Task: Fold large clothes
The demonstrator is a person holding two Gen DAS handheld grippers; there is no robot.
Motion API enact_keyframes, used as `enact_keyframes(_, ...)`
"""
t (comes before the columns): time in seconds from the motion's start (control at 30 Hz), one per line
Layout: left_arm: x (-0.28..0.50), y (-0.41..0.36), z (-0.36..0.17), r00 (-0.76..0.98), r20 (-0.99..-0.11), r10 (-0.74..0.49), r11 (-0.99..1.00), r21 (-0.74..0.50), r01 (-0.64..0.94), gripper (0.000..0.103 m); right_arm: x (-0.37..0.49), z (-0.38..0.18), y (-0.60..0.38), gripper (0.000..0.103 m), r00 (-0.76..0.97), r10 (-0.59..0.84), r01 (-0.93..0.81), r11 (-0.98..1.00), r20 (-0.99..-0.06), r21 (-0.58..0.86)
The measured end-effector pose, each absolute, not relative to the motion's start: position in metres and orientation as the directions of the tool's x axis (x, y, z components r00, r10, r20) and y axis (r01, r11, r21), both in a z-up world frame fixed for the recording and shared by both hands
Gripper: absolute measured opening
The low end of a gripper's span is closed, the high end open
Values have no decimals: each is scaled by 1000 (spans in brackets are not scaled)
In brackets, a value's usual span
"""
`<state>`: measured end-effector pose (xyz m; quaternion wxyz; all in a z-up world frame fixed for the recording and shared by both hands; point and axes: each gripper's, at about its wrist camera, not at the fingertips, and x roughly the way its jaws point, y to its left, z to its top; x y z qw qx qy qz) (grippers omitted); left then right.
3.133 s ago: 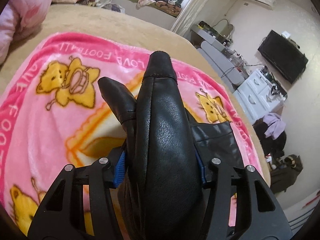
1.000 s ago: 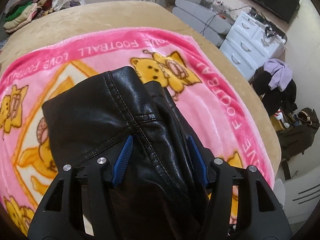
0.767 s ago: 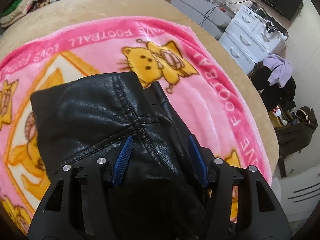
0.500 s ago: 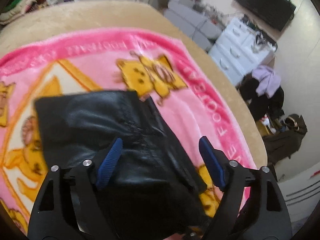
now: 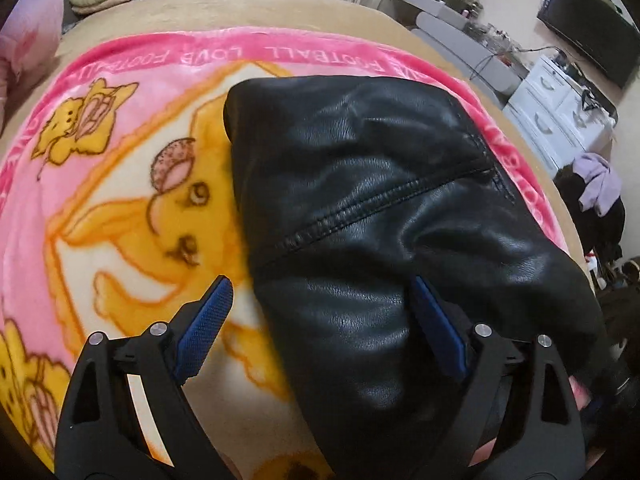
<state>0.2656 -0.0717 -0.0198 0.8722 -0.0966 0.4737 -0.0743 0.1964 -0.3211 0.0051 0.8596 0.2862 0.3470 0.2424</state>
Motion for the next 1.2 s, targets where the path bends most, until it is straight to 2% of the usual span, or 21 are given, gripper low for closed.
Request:
enact_keyframes(0.13, 263, -68, -19, 546, -808, -222, 971, -236, 46, 83, 235, 13, -311, 97, 597, 607, -211, 750, -524, 627)
enact_keyframes(0.17, 263, -67, -19, 545, -807, -227, 970, -240, 47, 83, 246, 12, -307, 93, 587, 589, -196, 769, -555, 609)
enact_keyframes(0.2, 263, -67, -19, 546, -806, -229, 969, -242, 50, 83, 252, 13, -303, 82, 585, 579, -202, 782, -569, 589)
enact_keyframes(0.23, 262, -67, -19, 547, -806, -229, 969, -241, 50, 83, 260, 15, -297, 49, 586, 570, -234, 799, -576, 553)
enact_keyframes(0.27, 261, -65, -18, 551, -803, -225, 970, -239, 48, 83, 258, 14, -292, 38, 589, 569, -263, 806, -573, 530)
enact_keyframes(0.37, 259, -52, -10, 562, -782, -270, 952, -304, 34, 83, 257, 31, -280, 29, 613, 594, -380, 800, -521, 465)
enact_keyframes(0.47, 258, -43, 1, 567, -745, -352, 914, -404, 37, 84, 244, 56, -292, 29, 652, 624, -453, 776, -430, 438)
enact_keyframes(0.57, 258, -50, 3, 550, -740, -388, 902, -427, 63, 86, 245, 56, -322, 29, 700, 584, -418, 802, -411, 428)
enact_keyframes(0.67, 259, -65, -14, 506, -760, -408, 895, -441, 60, 89, 261, 15, -357, 28, 664, 587, -298, 776, -463, 556)
enact_keyframes(0.73, 260, -75, -28, 472, -768, -433, 885, -463, 58, 90, 261, -16, -369, 28, 647, 538, -218, 810, -541, 544)
enact_keyframes(0.8, 258, -82, -38, 449, -761, -469, 865, -498, 58, 94, 259, -24, -376, 28, 654, 497, -186, 837, -571, 515)
enact_keyframes(0.9, 256, -94, -48, 435, -759, -484, 855, -516, 50, 93, 262, -26, -375, 35, 666, 465, -180, 860, -584, 478)
enact_keyframes(1.0, 257, -99, -51, 426, -764, -485, 854, -518, 44, 95, 260, -28, -366, 47, 673, 410, -171, 896, -615, 410)
enact_keyframes(1.03, 257, -100, -51, 425, -765, -484, 855, -517, 43, 95, 258, -26, -369, 61, 678, 409, -171, 896, -611, 410)
enact_keyframes(1.07, 257, -101, -50, 428, -766, -481, 857, -513, 46, 95, 255, -23, -375, 70, 691, 400, -158, 896, -602, 415)
enact_keyframes(1.2, 257, -102, -48, 430, -767, -476, 860, -509, 44, 95, 244, -22, -396, 78, 676, 454, -158, 859, -581, 487)
